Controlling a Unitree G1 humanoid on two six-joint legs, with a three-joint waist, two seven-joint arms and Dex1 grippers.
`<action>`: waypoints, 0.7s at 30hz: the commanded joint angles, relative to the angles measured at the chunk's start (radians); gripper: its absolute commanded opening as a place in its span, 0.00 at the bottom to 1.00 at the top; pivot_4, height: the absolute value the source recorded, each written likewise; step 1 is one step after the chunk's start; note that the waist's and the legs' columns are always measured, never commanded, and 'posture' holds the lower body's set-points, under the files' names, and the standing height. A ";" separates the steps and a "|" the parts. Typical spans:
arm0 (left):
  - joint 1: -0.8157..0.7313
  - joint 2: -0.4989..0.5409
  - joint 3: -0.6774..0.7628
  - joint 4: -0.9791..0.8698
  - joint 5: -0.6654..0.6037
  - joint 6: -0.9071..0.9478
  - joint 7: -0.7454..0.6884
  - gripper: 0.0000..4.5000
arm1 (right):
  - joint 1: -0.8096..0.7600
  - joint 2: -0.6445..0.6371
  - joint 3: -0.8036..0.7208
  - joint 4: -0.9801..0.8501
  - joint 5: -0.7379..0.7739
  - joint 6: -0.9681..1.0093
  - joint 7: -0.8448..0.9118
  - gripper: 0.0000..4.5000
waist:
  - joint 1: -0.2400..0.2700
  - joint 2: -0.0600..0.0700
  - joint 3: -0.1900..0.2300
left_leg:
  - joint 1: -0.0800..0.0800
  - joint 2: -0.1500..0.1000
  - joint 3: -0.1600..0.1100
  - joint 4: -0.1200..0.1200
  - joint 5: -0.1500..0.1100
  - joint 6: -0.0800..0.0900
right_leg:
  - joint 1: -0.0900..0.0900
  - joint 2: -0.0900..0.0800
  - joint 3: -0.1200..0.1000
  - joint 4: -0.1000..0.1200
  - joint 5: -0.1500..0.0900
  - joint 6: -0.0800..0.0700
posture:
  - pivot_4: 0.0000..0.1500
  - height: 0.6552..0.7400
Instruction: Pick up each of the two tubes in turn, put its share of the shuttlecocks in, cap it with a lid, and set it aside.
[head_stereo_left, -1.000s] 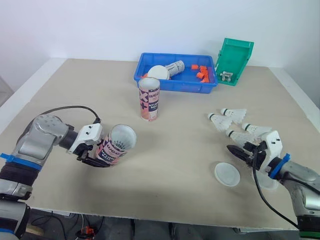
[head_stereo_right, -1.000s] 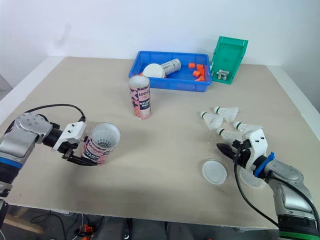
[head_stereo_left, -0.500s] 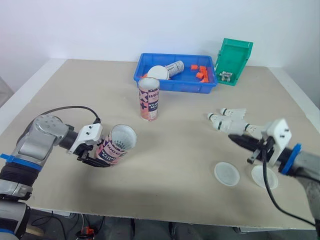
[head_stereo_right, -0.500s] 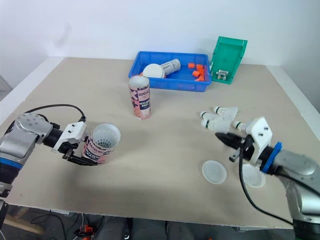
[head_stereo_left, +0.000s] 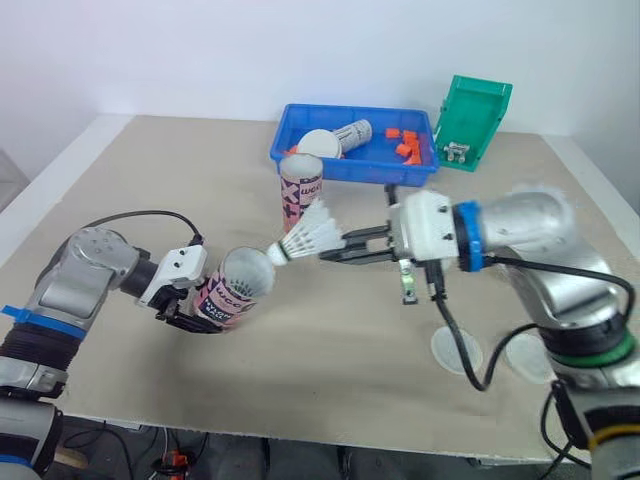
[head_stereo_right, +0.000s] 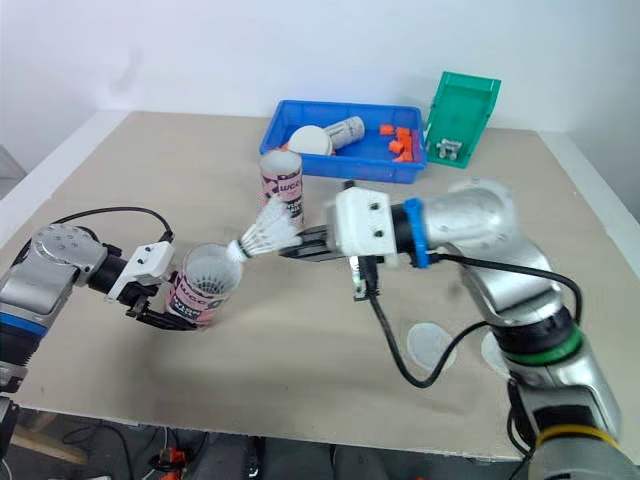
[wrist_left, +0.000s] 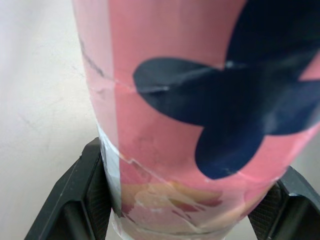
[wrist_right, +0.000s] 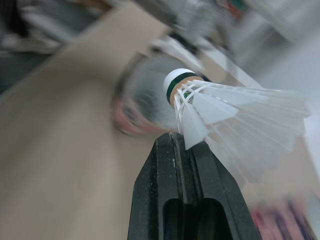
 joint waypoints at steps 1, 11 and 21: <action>0.011 -0.008 -0.026 -0.006 0.021 0.009 0.008 0.67 | -0.074 0.051 0.043 0.070 -0.059 -0.070 0.033 0.02 | 0.000 0.000 0.000 | -0.001 0.000 0.000 0.000 0.000 0.000 | 0.000 0.000 0.000 0.001 0.000 0.000 | 1.00 0.57; 0.002 -0.010 -0.028 -0.009 0.019 0.015 0.004 0.67 | -0.196 0.174 0.135 0.228 -0.182 -0.185 0.089 0.02 | 0.000 0.000 0.000 | -0.001 0.001 0.000 0.000 0.000 0.000 | 0.000 0.001 -0.002 0.002 0.001 -0.001 | 1.00 0.57; 0.005 -0.006 -0.024 -0.011 0.020 0.012 0.006 0.67 | -0.224 0.219 0.002 0.256 0.046 -0.060 0.168 0.38 | 0.000 0.000 0.000 | -0.001 0.001 -0.001 0.001 0.001 0.000 | 0.001 0.001 -0.003 0.002 0.002 -0.002 | 1.00 0.57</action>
